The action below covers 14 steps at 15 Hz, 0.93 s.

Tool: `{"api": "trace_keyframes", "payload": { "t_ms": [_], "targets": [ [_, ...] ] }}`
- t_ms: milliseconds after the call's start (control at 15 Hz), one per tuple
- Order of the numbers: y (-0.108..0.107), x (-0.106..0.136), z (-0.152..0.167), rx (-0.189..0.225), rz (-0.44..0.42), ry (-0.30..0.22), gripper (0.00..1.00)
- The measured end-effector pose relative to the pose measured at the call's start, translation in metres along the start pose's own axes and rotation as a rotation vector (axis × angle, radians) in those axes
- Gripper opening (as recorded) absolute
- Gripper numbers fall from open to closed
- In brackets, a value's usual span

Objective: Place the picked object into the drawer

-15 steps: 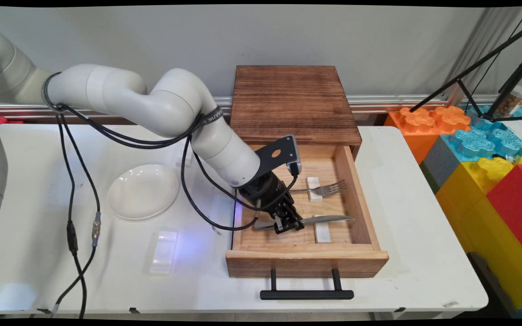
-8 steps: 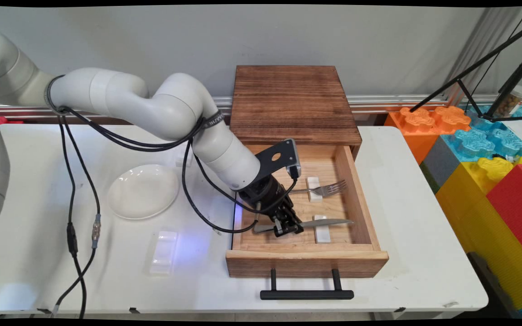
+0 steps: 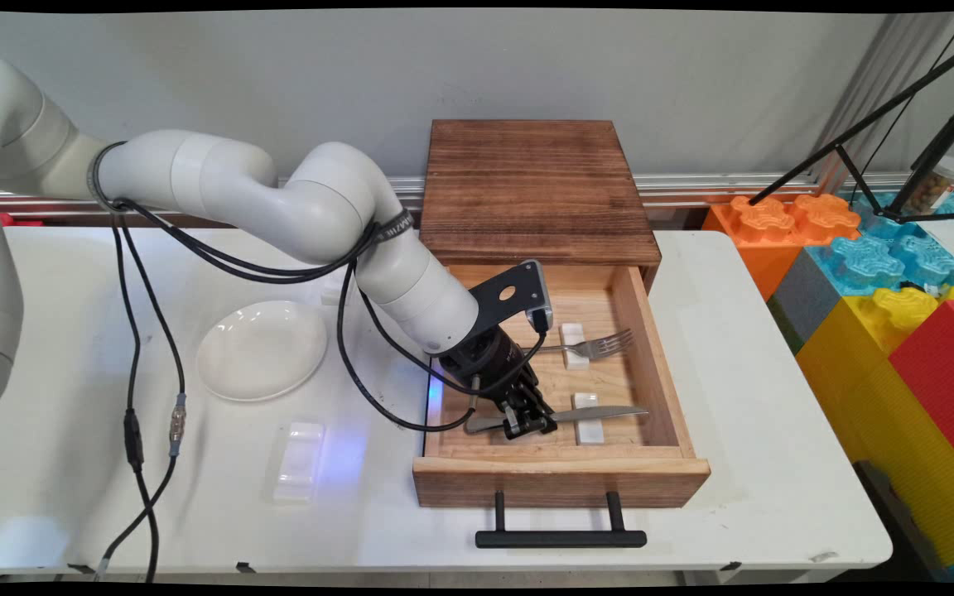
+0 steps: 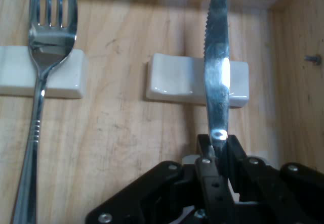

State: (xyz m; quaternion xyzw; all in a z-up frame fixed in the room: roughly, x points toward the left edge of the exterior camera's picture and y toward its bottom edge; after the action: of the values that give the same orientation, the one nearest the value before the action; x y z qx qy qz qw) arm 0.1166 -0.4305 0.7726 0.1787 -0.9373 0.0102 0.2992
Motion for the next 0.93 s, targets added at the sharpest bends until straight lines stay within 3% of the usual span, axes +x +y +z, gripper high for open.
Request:
{"api": "trace_keyframes", "payload": {
  "t_ms": [467,533,933],
  "targets": [
    [0.0003,-0.0003,0.0043,-0.005,-0.006,0.002,0.0],
    [0.0003,-0.0005,0.0047,-0.006,-0.005,0.002,1.0],
    [-0.0005,-0.0018,0.0056,-0.01,-0.002,-0.002,1.0]
  ]
}}
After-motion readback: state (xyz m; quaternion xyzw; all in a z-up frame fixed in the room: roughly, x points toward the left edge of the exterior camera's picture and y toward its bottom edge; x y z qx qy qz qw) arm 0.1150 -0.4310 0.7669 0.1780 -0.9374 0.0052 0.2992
